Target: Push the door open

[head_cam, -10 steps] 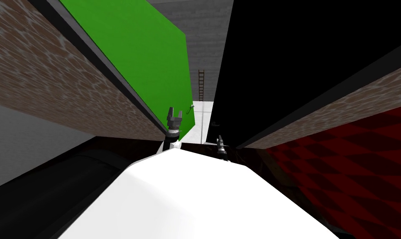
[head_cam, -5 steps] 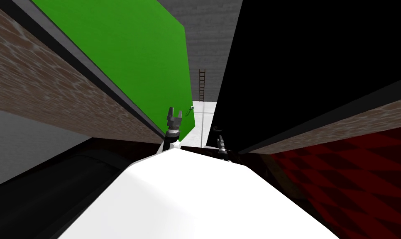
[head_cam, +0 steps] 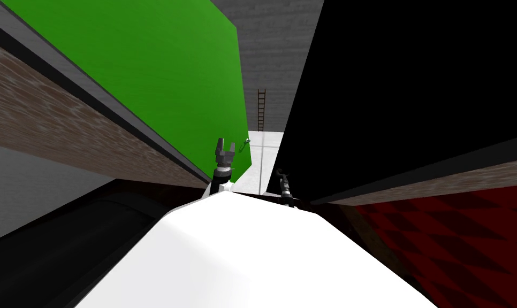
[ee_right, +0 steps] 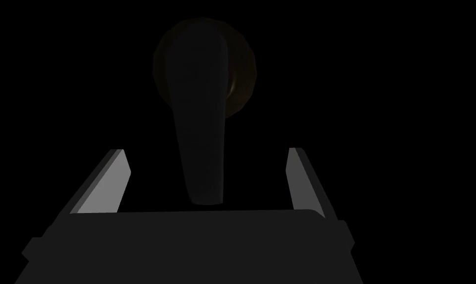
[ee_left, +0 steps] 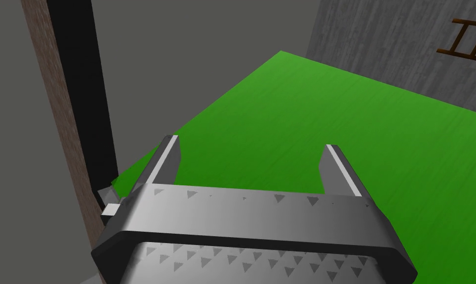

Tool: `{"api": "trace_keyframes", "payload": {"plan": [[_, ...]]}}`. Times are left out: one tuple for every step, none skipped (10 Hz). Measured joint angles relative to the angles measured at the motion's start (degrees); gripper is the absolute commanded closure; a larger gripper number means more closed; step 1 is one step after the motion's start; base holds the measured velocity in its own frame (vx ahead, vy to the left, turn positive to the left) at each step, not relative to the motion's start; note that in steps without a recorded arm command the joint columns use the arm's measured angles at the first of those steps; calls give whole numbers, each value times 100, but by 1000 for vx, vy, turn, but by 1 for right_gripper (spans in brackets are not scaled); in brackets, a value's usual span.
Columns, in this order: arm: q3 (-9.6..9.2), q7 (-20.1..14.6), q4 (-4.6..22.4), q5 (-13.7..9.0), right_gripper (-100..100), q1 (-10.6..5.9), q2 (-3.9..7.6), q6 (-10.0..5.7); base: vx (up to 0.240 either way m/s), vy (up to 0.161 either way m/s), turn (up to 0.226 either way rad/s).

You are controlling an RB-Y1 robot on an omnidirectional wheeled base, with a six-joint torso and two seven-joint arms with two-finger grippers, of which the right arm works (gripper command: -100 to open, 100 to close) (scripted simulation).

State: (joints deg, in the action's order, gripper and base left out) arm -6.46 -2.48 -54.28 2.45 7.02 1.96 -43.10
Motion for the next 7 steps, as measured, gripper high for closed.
{"api": "trace_keyframes", "payload": {"plan": [[9, 3, 21, -4, -100, -9, -22, -9, 201, 9, 18], [18, 6, 33, -8, -100, -16, -48, -14, 87, 6, 5], [19, 7, 33, -8, 100, -19, -51, -15, -12, -1, -4], [18, 6, 32, -8, 100, -19, -49, -14, -29, -8, 16], [15, 15, 25, 4, 100, -34, -29, -17, -19, -10, 5], [18, 13, 27, 0, 100, -34, -32, -9, -14, 1, -14], [18, 11, 34, -4, 100, -23, -41, -6, -12, 5, -10]]}}
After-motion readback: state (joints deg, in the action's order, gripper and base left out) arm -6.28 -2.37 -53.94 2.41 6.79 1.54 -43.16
